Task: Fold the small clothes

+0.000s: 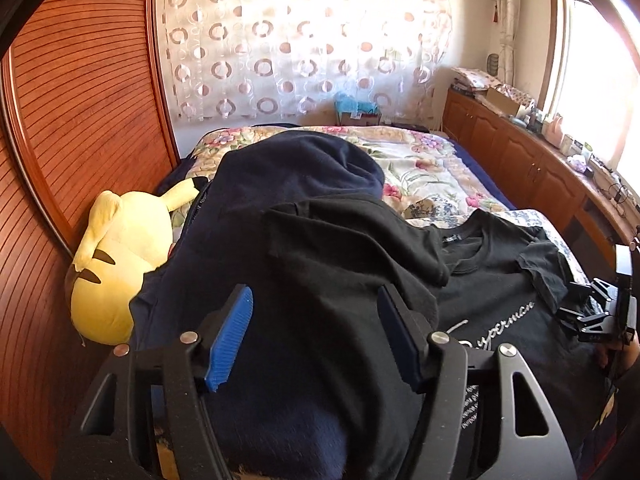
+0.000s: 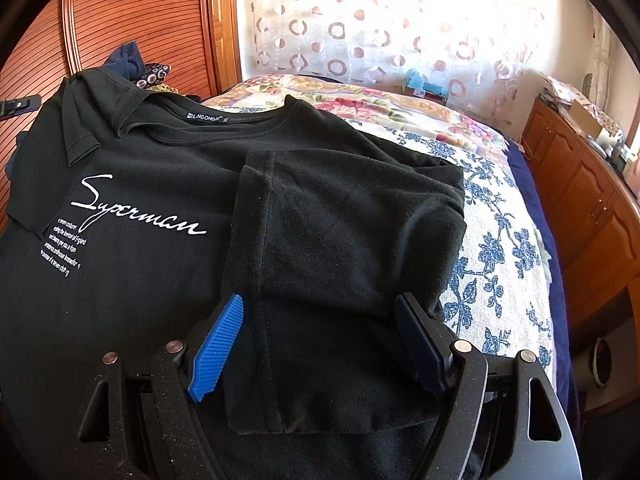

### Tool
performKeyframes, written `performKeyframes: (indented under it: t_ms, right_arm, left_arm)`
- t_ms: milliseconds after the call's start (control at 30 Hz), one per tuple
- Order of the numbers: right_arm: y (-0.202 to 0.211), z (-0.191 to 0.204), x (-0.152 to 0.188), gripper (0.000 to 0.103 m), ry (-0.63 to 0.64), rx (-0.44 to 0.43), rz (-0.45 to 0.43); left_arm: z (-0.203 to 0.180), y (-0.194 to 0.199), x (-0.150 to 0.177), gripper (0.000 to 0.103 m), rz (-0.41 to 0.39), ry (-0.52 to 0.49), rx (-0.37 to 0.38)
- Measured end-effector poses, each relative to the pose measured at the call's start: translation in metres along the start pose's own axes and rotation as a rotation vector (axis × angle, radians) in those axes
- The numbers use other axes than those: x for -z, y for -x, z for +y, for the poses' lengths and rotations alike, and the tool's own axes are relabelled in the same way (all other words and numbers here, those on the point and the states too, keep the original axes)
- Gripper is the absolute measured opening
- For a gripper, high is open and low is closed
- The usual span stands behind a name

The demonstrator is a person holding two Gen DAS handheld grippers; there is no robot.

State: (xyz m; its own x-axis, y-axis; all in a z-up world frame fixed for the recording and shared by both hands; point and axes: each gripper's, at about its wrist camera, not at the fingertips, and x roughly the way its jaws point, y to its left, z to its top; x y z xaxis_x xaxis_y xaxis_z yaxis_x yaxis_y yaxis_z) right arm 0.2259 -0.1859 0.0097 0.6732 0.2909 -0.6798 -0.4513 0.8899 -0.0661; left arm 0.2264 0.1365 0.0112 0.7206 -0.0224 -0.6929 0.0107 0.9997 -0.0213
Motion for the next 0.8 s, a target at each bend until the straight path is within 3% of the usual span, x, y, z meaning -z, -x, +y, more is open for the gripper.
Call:
performKeyframes:
  t_ms: [333, 567, 733, 800]
  right_arm:
    - [0.001, 0.000, 0.000, 0.080, 0.002, 0.005, -0.005]
    - [0.032, -0.040, -0.019, 0.080, -0.157, -0.047, -0.141]
    - [0.014, -0.066, -0.035, 0.080, -0.158, 0.008, -0.069]
    - [0.002, -0.077, -0.042, 0.080, -0.174, 0.007, -0.040]
  left_arm:
    - [0.006, -0.025, -0.006, 0.062, 0.055, -0.011, -0.032]
    - [0.007, -0.025, -0.012, 0.062, 0.040, -0.025, -0.025]
    - [0.011, -0.027, -0.014, 0.061, 0.038, -0.032, -0.006]
    - [0.011, -0.027, -0.016, 0.055, 0.036, -0.038, 0.004]
